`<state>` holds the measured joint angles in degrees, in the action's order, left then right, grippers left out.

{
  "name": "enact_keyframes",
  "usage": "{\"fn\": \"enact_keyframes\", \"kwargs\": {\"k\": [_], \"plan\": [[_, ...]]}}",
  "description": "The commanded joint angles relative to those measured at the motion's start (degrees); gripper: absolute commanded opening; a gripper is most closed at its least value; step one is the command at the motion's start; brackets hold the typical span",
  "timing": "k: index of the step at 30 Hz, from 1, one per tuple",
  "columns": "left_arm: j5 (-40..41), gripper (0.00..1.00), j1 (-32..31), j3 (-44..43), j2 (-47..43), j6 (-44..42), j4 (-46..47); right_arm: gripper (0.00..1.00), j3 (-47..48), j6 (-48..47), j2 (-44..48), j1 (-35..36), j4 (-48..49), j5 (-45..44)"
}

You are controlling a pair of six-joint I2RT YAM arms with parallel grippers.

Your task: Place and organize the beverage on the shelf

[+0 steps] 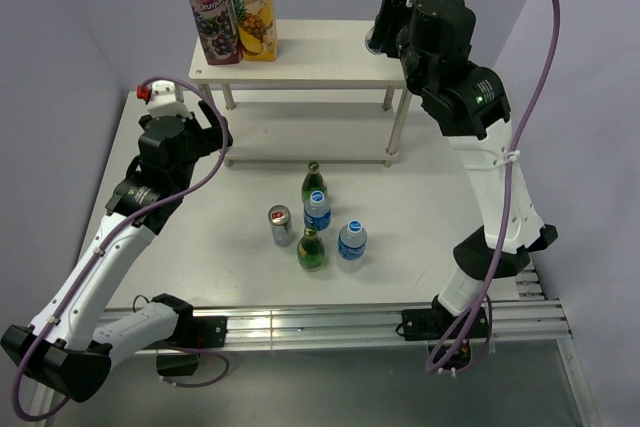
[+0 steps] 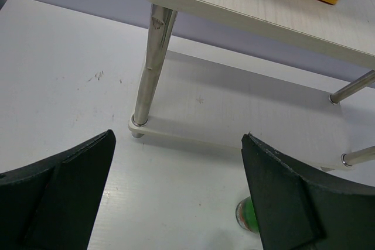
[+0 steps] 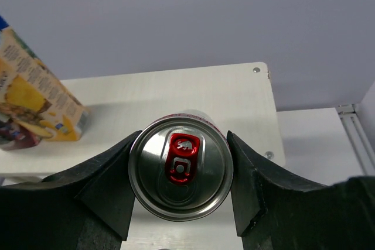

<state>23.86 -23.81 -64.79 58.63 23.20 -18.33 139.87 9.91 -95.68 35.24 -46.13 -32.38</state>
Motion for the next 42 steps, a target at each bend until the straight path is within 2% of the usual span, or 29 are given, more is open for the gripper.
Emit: {"fn": "enact_keyframes", "kwargs": {"k": [1,4,10,21,31,34,37,38,41,42], "plan": [[-0.74,0.95,-0.01,0.02,-1.33,-0.7,1.19,0.11,2.06,-2.61,-0.55,-1.84,5.52,2.59],[-0.92,0.95,-0.01,-0.07,-1.24,-0.7,1.01,0.12,5.32,-2.88,-2.76,-3.6,4.73,3.46],[-1.0,0.95,-0.01,0.02,-1.68,-0.79,1.19,0.12,2.51,-2.36,-3.28,-5.62,5.52,5.39],[-1.0,0.95,0.08,-0.07,-1.59,-0.96,1.1,0.14,2.16,0.55,-6.53,-8.61,0.78,8.21],[-0.92,0.95,-0.01,-0.07,-1.68,-1.05,1.01,0.22,1.19,1.6,-7.42,-9.32,-0.89,9.0],[-0.92,0.95,-0.01,0.02,-1.77,-1.05,1.01,0.29,1.54,1.69,-7.86,-9.49,-0.89,9.7],[-0.83,0.95,0.08,0.11,-1.77,-1.05,1.01,0.45,2.07,1.69,-8.56,-9.67,-1.16,9.71],[-0.83,0.95,0.0,0.11,-1.77,-0.97,1.01,0.57,2.24,1.69,-8.82,-9.67,-1.07,9.62],[-0.74,0.95,-0.01,0.11,-1.77,-1.14,1.01,0.7,2.42,1.6,-9.43,-9.67,-0.72,9.62],[-0.65,0.95,-0.01,0.11,-1.77,-1.14,1.1,0.72,2.51,1.6,-9.61,-9.93,-0.63,9.62]]}}
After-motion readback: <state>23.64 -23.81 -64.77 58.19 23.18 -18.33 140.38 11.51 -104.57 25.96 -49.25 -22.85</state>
